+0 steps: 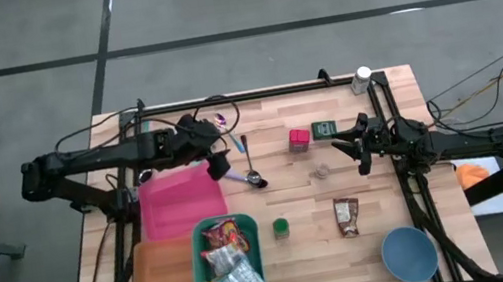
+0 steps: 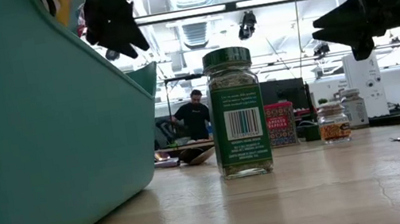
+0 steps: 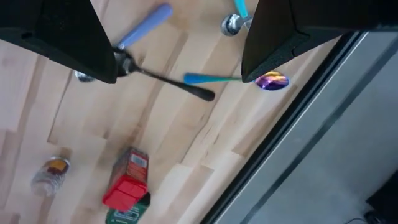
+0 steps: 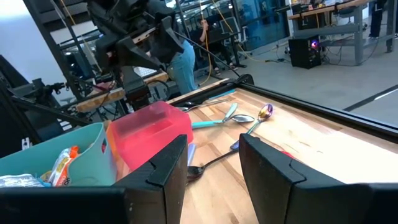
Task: Pick & Place Food Item
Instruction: Put the green seasoning bottle into the pink bin
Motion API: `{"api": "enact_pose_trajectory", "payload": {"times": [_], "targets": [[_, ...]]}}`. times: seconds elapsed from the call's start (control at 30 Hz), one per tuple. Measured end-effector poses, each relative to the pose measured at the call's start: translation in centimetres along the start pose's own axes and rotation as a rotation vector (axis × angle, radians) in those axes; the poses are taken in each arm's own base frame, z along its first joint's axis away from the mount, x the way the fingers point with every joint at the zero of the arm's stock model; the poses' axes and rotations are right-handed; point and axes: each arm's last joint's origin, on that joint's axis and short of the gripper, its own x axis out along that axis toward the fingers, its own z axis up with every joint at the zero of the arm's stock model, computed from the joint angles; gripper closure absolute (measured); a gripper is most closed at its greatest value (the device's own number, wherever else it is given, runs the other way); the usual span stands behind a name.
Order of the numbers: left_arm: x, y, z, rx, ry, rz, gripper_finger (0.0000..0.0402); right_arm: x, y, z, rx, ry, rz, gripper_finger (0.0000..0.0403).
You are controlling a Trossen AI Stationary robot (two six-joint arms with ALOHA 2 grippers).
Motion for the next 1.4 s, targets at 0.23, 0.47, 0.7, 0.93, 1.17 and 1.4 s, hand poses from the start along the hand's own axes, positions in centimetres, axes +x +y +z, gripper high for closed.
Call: {"api": "enact_pose_trajectory", "payload": {"times": [0.23,0.47,0.7,0.93,1.17,1.4], "targets": [[1.3,-0.5,-0.5,-0.041,-0.035,-0.029,0.0057,0.0,0.0,0.0,0.0,0.0,0.0,0.0261],[1.5,-0.7,-0.4,-0.039,-0.052,-0.085,0.0057,0.0,0.0,0.0,0.0,0.0,0.0,0.0261],[1.6,-0.8,-0.4,-0.015,-0.055,-0.097,0.0057,0.0,0.0,0.0,0.0,0.0,0.0,0.0261],[3.1,-1.6,0.0,-0.023,-0.075,-0.114,0.0057,0.0,0.0,0.0,0.0,-0.001,-0.001,0.0261],[3.6,-2.3,0.2,-0.012,-0.09,-0.165,0.0057,0.0,0.0,0.0,0.0,0.0,-0.001,0.0261],[2.1,-5.4,0.0,0.113,-0.152,-0.257,0.0057,0.0,0.0,0.0,0.0,0.001,-0.001,0.0261]]}}
